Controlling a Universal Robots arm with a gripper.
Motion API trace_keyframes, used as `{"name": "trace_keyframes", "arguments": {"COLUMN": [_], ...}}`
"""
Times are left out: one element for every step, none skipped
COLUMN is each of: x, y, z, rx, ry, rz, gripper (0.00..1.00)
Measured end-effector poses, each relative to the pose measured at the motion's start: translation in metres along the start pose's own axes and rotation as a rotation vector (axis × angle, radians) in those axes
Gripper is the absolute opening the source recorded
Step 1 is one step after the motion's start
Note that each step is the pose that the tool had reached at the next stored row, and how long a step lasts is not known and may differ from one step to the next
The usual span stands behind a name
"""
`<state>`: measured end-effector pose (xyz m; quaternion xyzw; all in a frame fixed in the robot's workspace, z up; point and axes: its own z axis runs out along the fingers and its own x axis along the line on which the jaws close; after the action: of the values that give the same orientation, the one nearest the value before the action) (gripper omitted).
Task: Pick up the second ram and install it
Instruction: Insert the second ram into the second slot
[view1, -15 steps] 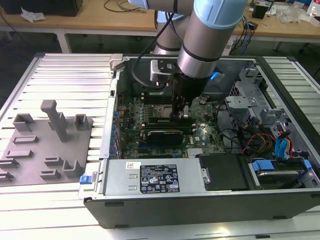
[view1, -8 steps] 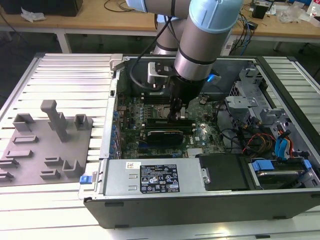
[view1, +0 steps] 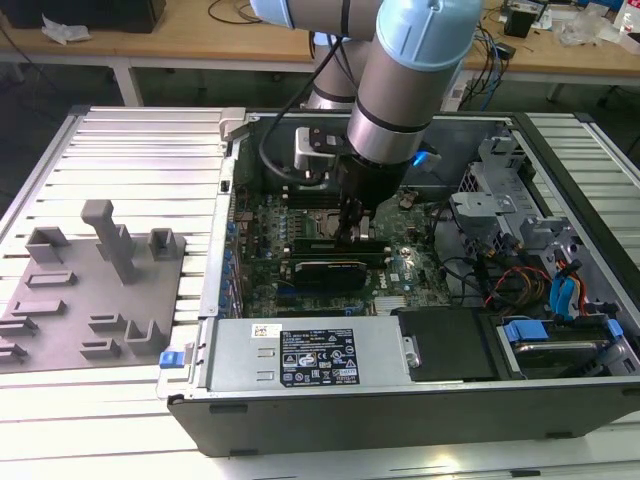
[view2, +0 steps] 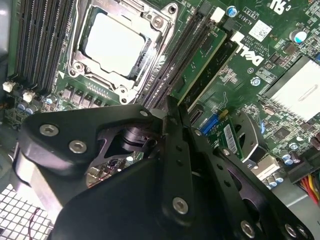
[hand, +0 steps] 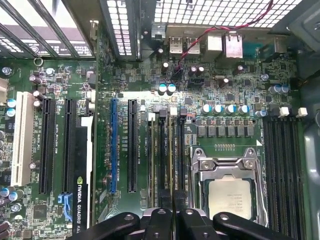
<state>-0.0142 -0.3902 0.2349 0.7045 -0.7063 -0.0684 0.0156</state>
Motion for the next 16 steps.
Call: {"name": "trace_keyframes", "arguments": {"x": [-0.0004,-0.0009,-0.0011,-0.0013,-0.0013,-0.0013,-0.0013,-0.0013,-0.0013,-0.0013,-0.0014,-0.0029,-0.0034,-0.0034,-0.0035,-0.0035], "y": [0.0001,0.0001,0.0000,-0.0001,-0.0001,-0.0001,-0.0002,-0.0002,-0.0002,-0.0002,-0.0002,-0.0002,-0.0002,-0.0002,-0.0003,-0.0004], "z": [0.0000,0.0000,0.0005,0.0013,0.0016,0.0019,0.0022,0.0023,0.0023,0.0023,0.0024,0.0025,0.0025,0.0025,0.0028,0.0033], "rx": [-0.0007,-0.0009,-0.0009,-0.0009,-0.0010,-0.0010,-0.0010,-0.0010,-0.0009,-0.0009,-0.0009,-0.0008,-0.0008,-0.0008,-0.0009,-0.0009], "ry": [0.0010,0.0014,0.0009,0.0006,0.0003,0.0001,0.0000,0.0000,0.0000,0.0000,-0.0002,-0.0004,-0.0003,-0.0003,0.0007,0.0011], "rz": [-0.007,-0.010,-0.010,-0.010,-0.010,-0.010,-0.010,-0.010,-0.010,-0.010,-0.010,-0.008,-0.008,-0.008,-0.008,-0.007], "gripper": [0.13,0.13,0.13,0.13,0.13,0.13,0.13,0.13,0.13,0.13,0.13,0.13,0.13,0.13,0.13,0.13]}}
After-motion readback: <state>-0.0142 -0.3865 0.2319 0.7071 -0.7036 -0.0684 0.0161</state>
